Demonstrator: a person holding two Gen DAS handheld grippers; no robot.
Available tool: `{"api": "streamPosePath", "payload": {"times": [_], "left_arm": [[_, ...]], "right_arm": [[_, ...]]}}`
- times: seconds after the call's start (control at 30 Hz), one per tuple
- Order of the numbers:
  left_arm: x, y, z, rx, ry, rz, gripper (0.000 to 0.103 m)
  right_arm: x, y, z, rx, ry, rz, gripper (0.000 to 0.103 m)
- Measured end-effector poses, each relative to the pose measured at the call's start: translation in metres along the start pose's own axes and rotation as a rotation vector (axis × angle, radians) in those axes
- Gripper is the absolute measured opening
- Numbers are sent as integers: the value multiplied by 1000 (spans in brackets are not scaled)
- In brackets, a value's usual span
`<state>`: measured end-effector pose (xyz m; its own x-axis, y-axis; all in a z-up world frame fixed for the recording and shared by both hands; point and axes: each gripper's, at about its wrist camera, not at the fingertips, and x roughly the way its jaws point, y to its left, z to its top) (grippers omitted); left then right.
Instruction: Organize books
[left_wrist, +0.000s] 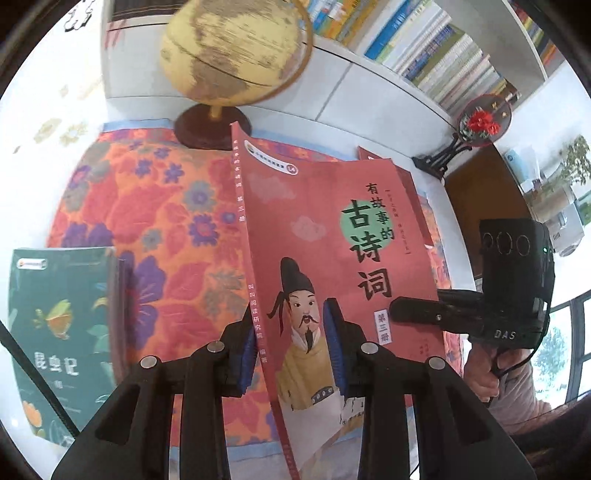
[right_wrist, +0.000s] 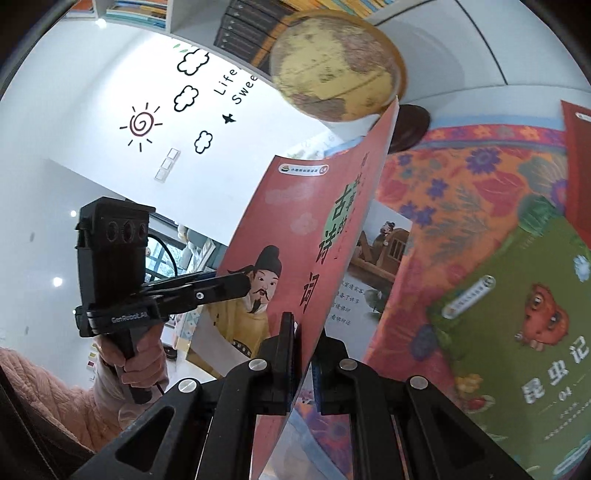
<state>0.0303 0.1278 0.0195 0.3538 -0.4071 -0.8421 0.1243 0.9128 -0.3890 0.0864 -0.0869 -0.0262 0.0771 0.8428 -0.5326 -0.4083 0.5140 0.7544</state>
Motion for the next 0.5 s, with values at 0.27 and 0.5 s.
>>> {"api": "streamPosePath", "payload": {"times": [0.27, 0.5], "left_arm": [[-48, 43, -5, -20, -49, -6, 29], [-94, 98, -9, -60, -113, 13, 31]], "right_arm": [[34, 58, 19, -35, -5, 11, 8], [82, 99, 28, -26, 2, 50, 8]]}}
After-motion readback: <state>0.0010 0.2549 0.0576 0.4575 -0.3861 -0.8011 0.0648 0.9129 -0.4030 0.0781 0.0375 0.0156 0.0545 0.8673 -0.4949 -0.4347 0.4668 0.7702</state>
